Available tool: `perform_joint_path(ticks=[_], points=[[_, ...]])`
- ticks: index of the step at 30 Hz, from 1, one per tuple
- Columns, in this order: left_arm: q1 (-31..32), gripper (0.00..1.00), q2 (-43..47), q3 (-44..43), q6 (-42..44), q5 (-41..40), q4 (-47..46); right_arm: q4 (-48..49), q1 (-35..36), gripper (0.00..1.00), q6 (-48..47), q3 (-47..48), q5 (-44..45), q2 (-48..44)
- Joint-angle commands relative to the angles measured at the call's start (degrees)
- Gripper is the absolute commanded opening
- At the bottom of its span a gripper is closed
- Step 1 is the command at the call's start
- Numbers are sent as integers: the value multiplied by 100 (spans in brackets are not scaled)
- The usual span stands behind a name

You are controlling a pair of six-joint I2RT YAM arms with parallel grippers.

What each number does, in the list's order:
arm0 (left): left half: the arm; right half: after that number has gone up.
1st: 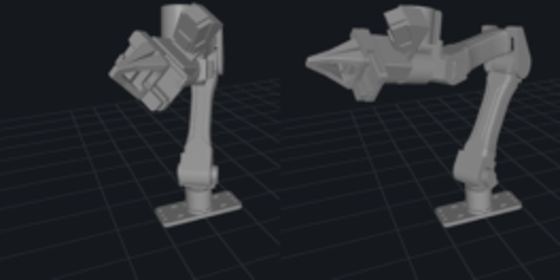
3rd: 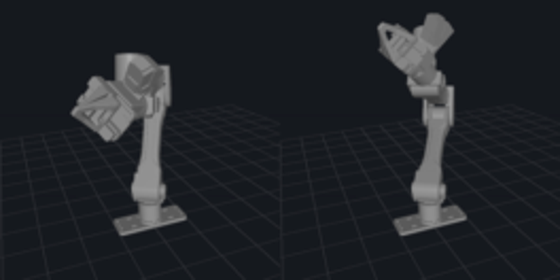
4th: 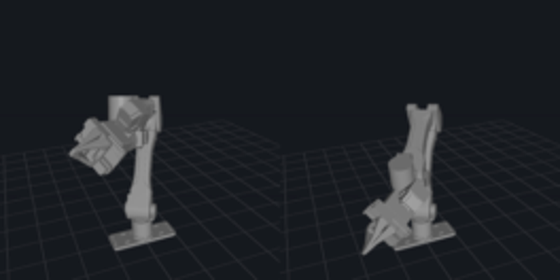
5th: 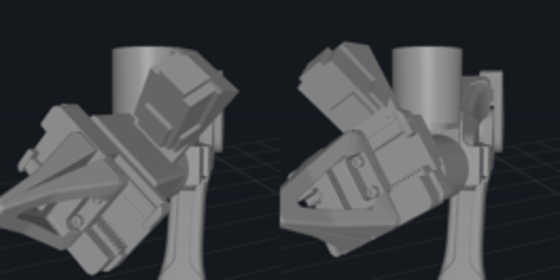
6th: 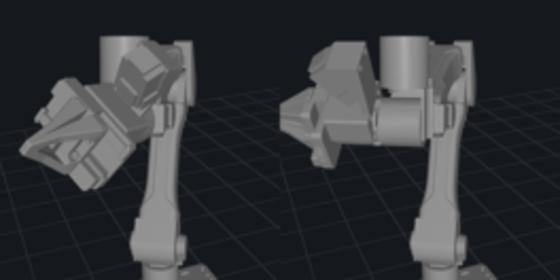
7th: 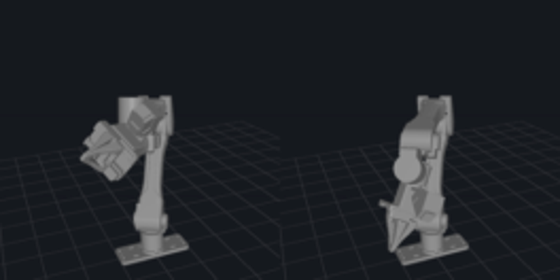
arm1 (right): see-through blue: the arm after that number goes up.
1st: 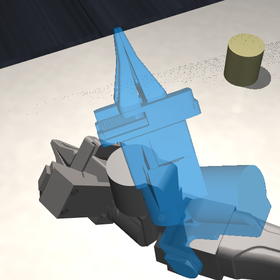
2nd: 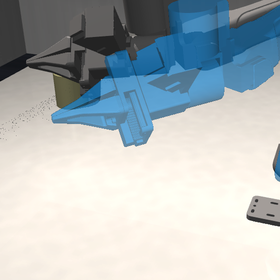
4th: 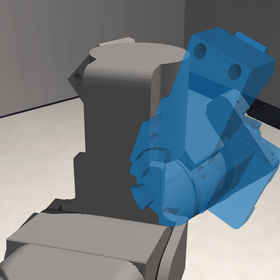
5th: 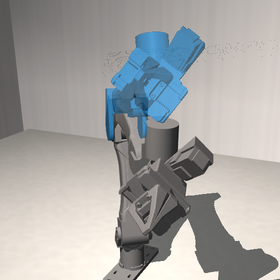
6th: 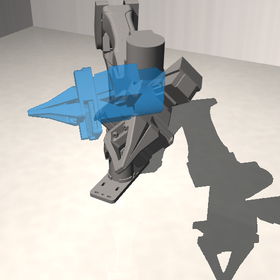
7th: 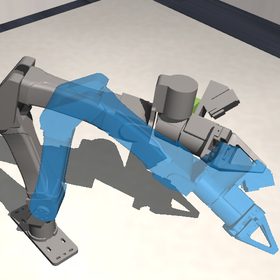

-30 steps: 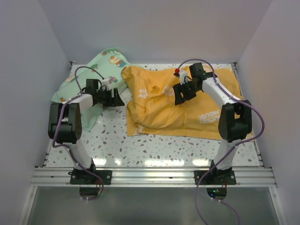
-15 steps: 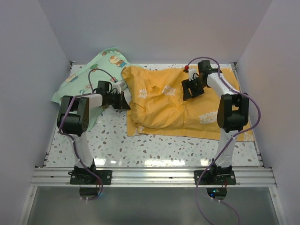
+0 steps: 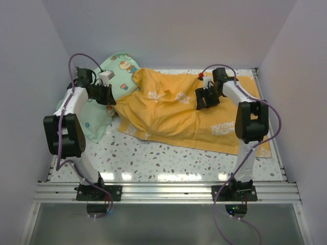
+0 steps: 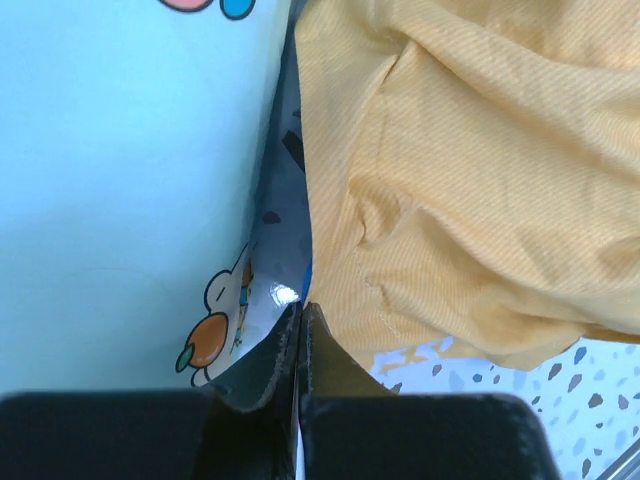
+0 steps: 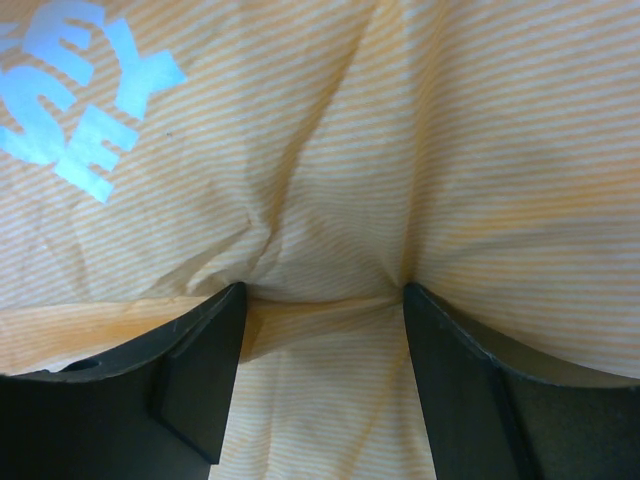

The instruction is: Put the pillow into the pillowcase

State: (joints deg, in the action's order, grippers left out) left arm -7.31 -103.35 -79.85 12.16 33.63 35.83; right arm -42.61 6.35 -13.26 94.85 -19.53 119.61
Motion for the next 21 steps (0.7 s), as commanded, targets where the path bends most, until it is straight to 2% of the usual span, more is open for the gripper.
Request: perform_joint_path(ticks=[1, 2, 3, 4, 6, 7, 10, 12, 13, 14, 15, 18, 19, 21], points=[[-113, 0, 9, -529, 981, -902, 1038, 24, 15, 70, 270, 261, 450, 237], [-113, 1, -140, -583, 955, -867, 1109, 42, 15, 71, 323, 410, 459, 290], [-104, 8, -176, -671, 937, -719, 1084, -71, 24, 72, 428, 795, 415, 395], [-104, 24, -168, -680, 937, -639, 936, -203, 16, 75, 455, 1025, 389, 405], [-113, 43, 60, -646, 1164, -342, 820, -693, -11, 79, 150, 1516, 353, 318], [-104, 55, 148, -654, 1357, -191, 1020, -818, -81, 81, -17, 1528, 336, -40], [1, 66, 499, -453, 2209, -6, 1425, -1196, -308, 99, -826, 941, 248, -910], [54, 73, 973, 237, 2579, 82, 1471, -1415, -432, 99, -1397, 101, 457, -1868], [176, 89, 1166, 521, 2659, 91, 1322, -1434, -616, 99, -1538, -227, 546, -2167], [282, 90, 1516, 811, 2738, 74, 1225, -1452, -826, 99, -1661, -552, 573, -2710], [405, 91, 1685, 1370, 2747, -13, 1094, -1582, -1002, 99, -1993, -1077, 590, -2915], [1020, 93, 2160, 2330, 2502, -320, 374, -1872, -1854, 99, -2724, -1817, 652, -3426], [1204, 93, 2222, 2499, 2397, -322, 32, -1882, -2274, 99, -2935, -1969, 713, -3505], [1346, 93, 2171, 2772, 2089, -479, -199, -1664, -2681, 99, -3463, -2426, 853, -3681]])
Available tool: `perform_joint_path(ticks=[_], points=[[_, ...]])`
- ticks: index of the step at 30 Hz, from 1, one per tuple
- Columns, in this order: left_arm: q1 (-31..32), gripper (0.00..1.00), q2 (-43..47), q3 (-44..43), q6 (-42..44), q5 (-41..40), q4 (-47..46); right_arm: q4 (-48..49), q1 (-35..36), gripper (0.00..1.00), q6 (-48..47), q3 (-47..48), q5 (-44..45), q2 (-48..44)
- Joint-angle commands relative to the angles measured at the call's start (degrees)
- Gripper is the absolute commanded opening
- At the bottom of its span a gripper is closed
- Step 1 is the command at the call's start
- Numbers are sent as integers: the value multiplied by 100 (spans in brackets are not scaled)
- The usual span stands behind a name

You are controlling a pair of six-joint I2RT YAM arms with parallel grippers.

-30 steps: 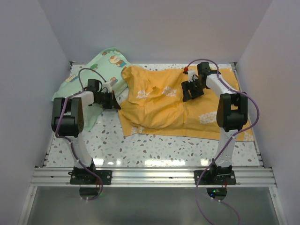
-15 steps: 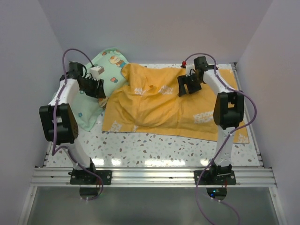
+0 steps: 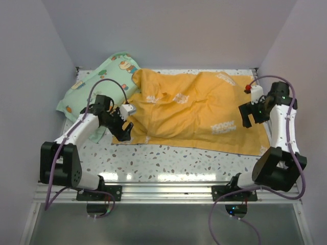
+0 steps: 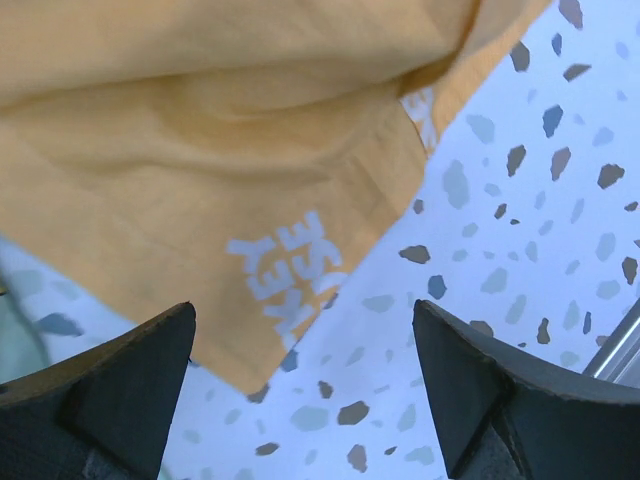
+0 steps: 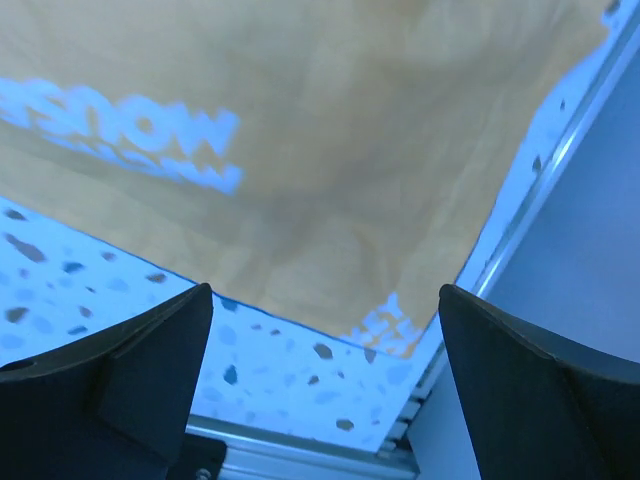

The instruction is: Put the pillow into the pillowcase

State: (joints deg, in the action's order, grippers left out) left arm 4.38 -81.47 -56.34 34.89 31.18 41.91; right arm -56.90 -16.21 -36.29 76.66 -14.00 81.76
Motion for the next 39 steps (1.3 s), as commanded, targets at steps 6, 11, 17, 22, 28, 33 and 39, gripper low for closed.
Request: perform_joint_path(ticks=[6, 11, 17, 22, 28, 33, 39], points=[[317, 93, -378, 807, -413, -576, -1316, 782, -1332, 99, -1636, -1669, 679, 411], [572, 94, -659, 1168, -580, -999, -2072, 1822, -1376, 99, -1381, -2330, 802, 990], [704, 68, -1475, 1046, -1081, -2098, -2521, 2184, -1368, 81, -1441, -2612, 750, 1457], [696, 0, -1407, 607, -1169, -1458, -1987, 1114, -1376, 0, -1258, -2236, -389, 1247], [459, 0, -63, -604, -1441, -719, -1275, -21, -1613, 0, -599, -673, -1517, 158], [-428, 0, 711, -1686, -2126, 282, -1080, -250, -2070, 0, 122, 971, -2290, -388], [-684, 0, 2125, -2056, -2592, 266, -1483, -42, -2957, 0, 675, 2264, -2792, -1143]])
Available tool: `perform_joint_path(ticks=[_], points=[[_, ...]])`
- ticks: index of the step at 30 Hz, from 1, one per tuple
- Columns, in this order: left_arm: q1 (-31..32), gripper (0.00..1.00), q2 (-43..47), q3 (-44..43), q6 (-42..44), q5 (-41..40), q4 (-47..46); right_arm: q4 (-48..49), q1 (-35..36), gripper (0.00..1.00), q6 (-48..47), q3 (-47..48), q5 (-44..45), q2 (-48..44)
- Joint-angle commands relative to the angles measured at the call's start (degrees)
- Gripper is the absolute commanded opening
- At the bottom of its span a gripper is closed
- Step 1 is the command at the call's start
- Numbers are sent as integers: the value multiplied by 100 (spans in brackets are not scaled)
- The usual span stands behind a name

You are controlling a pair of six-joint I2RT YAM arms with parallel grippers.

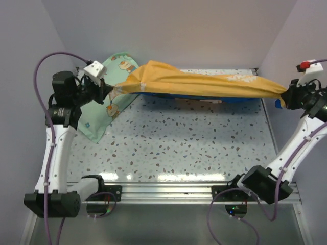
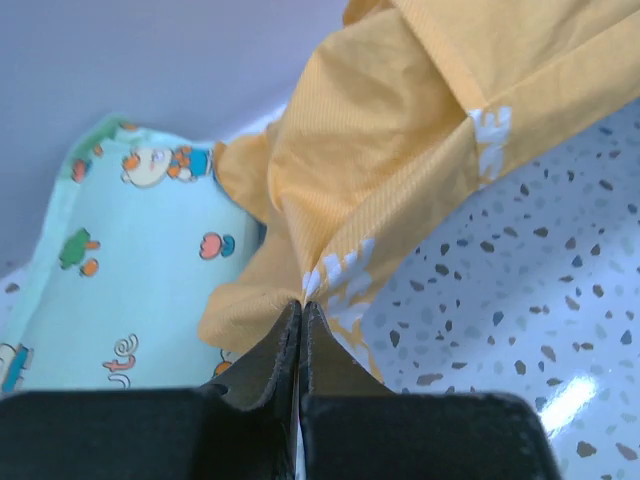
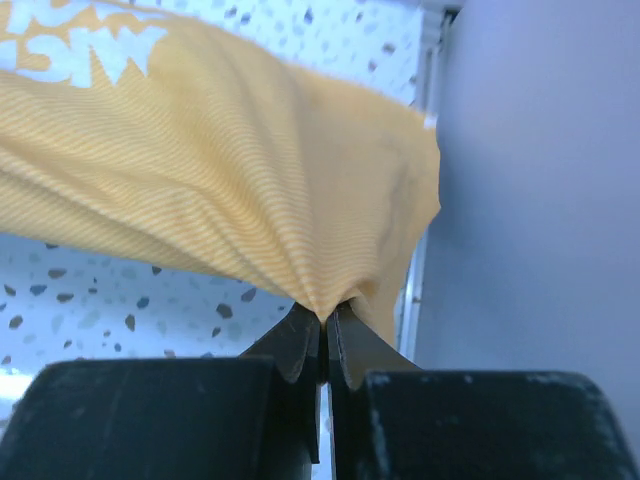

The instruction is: Put the pillow into the pillowcase

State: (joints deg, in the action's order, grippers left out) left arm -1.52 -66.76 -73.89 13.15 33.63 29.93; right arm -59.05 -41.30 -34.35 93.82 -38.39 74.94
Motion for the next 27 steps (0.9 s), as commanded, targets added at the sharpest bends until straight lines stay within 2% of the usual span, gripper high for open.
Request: perform_joint_path(ticks=[1, 4, 8, 9, 13, 17, 20, 21, 22, 24, 25, 26, 27], points=[[-85, 0, 812, -380, -566, -162, -365, 279, -710, 0, 603, 654, -466, -584], [-85, 0, 1409, -723, -901, -496, -461, 1024, -1037, 0, 1227, 831, -416, -1138], [-85, 0, 1692, -916, -1007, -805, -708, 2290, -1038, 0, 2000, 340, 31, -1675], [-85, 0, 1658, -969, -981, -709, -726, 2553, -1038, 0, 2089, 347, 94, -1580], [-85, 0, 1219, -821, -867, -393, -848, 2504, -1029, 0, 2301, 619, 218, -756], [90, 0, 438, -294, -945, -470, -1393, 2582, -828, 0, 2232, 358, 138, -129], [441, 0, -265, -127, -910, -637, -1928, 2661, -170, 0, 1811, -195, 638, 170], [651, 0, -476, -135, -893, -699, -2052, 2809, 250, 0, 1722, -363, 918, 231], [775, 0, -931, -170, -858, -795, -2279, 2907, 480, 0, 1660, -512, 1165, 336], [986, 0, -1495, -380, -831, -988, -2674, 3206, 1103, 0, 1545, -690, 1840, 888], [996, 0, -2168, -546, -866, -1129, -2746, 3311, 1254, 0, 1597, -611, 2053, 1152], [996, 0, -2540, -1122, -849, -1226, -2739, 3303, 1378, 0, 1720, -149, 2238, 1877], [970, 0, -2909, -1458, -814, -1488, -2695, 3146, 1570, 8, 1756, 255, 2492, 2293]])
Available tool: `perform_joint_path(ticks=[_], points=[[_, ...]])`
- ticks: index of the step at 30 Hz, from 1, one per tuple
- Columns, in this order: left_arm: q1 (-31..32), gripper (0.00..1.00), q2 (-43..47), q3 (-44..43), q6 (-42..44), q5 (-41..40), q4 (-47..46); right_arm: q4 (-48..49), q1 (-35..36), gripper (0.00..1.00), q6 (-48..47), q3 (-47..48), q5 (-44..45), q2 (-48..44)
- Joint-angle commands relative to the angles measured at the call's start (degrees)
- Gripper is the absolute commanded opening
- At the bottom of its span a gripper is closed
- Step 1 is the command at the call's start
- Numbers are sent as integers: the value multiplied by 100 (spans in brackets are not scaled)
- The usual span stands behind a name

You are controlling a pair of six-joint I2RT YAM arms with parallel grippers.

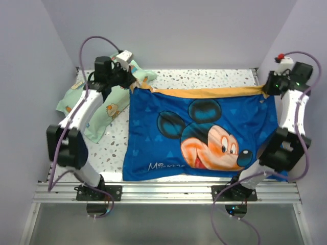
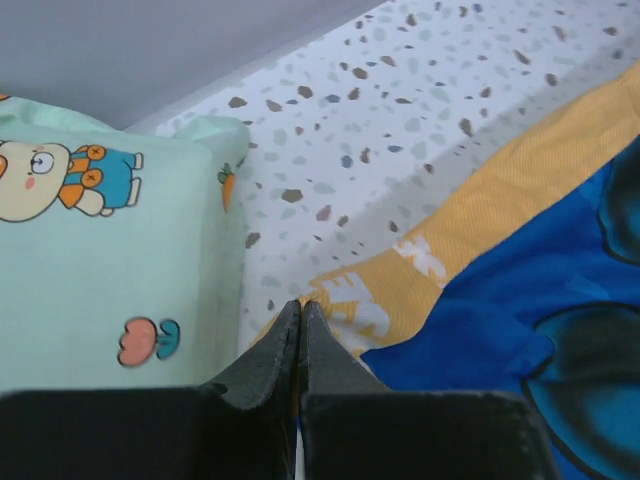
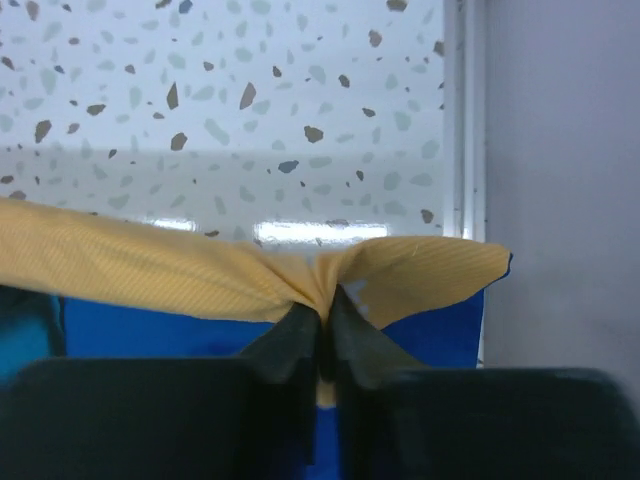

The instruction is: Put the pillow into the pillowcase

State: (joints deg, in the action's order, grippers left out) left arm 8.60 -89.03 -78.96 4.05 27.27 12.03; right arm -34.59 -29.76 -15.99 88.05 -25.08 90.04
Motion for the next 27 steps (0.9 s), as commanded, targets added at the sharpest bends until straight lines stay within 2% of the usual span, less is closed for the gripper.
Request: perform_joint_path(ticks=[1, 2, 3, 4, 5, 6, 7, 8, 10, 11, 13, 15, 18, 19, 21, 22, 24, 27], points=[[-60, 0, -1381, -1364, 217, -924, -713, 412, 479, 40, -36, 1359, 1485, 1187], [-69, 2, -1710, -2264, 279, -934, -528, -209, 488, 60, 138, 2451, 1489, 1644], [-69, 34, -2027, -2708, 350, -1143, -144, -502, 506, 81, 192, 2958, 1506, 2275], [-78, 54, -2622, -3191, 350, -1275, 147, -810, 523, 99, 201, 3442, 1567, 2577], [-87, 67, -2932, -4266, 298, -1450, 472, -1204, 532, 99, 280, 4152, 1524, 2763], [-148, 81, -3240, -4825, 272, -1435, 1259, -1356, 532, 99, 289, 4376, 1454, 2921], [-174, 100, -3626, -5292, 228, -1426, 1571, -1453, 532, 99, 281, 4492, 1358, 2879], [-183, 100, -3665, -5671, 210, -1530, 1748, -1463, 532, 99, 280, 4397, 1191, 2766], [-210, 100, -3369, -5509, 210, -1873, 1908, -1463, 532, 98, 158, 4108, 927, 2232], [-271, 100, -3218, -5159, 201, -1892, 1934, -1489, 532, 99, 70, 3793, 726, 2011], [-367, 100, -2780, -4797, 114, -1761, 2188, -1673, 532, 99, -114, 3536, 435, 1494], [-508, 100, -2524, -4349, 148, -1236, 2748, -2208, 532, 99, -378, 3298, -29, 1228], [-544, 100, -1778, -3208, 315, -987, 2989, -3043, 532, 98, -808, 2895, -548, 701], [-552, 100, -1262, -2483, 385, -960, 2937, -3210, 524, 99, -983, 2519, -638, 403], [-561, 100, -454, -1758, 447, -925, 2682, -3493, 524, 98, -1099, 1965, -909, 15], [-561, 100, -231, -1146, 517, -925, 2629, -3545, 524, 99, -1169, 1326, -980, -178], [-570, 100, 296, -615, 587, -855, 2620, -3537, 524, 99, -1213, 620, -1165, -854], [-561, 100, 893, 710, 727, -925, 2454, -3239, 524, 99, -1179, -994, -1289, -1768]])
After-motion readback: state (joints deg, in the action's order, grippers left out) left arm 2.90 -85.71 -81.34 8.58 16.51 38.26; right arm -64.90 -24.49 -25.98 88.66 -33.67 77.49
